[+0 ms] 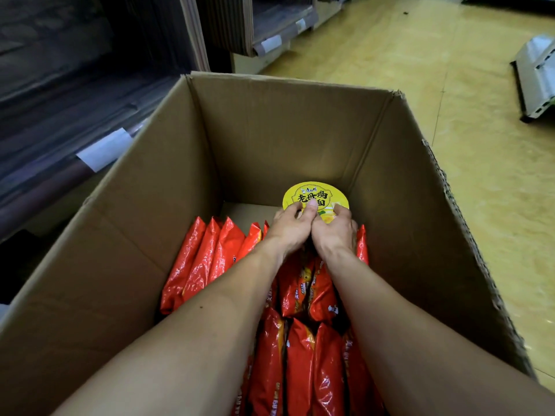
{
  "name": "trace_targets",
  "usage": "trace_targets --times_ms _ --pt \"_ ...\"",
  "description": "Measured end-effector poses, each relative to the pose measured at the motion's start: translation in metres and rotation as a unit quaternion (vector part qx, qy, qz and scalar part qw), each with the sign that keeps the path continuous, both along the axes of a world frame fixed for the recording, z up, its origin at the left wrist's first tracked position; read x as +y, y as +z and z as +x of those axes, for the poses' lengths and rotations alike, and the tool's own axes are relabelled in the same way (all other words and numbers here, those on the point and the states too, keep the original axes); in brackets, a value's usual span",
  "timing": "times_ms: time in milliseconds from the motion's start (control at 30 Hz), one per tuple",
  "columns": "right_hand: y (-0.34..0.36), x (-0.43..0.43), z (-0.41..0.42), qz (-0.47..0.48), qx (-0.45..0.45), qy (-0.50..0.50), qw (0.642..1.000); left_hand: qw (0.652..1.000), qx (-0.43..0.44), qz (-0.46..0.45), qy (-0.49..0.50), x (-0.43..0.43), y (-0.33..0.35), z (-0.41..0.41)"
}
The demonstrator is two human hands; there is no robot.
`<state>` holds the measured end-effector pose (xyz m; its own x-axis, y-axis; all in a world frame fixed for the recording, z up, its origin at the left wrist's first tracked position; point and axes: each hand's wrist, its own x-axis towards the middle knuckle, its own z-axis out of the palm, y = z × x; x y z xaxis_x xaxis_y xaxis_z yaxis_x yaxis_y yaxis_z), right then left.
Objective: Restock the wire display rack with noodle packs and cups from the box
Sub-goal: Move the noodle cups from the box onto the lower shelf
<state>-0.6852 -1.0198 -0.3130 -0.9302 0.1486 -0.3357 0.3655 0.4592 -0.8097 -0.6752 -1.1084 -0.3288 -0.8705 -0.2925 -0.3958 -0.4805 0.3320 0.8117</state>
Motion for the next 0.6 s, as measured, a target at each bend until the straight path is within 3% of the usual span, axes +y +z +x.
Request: trace_targets --times_ms 433,600 --pt "0.053 -0.013 0.012 -0.011 0.052 -0.034 0.998 0.982 0.133 -0.023 0.132 -0.023 0.067 0.032" --pt "0.078 -0.029 0.023 -0.043 0.084 -0.03 0.995 0.976 0.139 -0.015 0.167 -0.033 0.091 0.047"
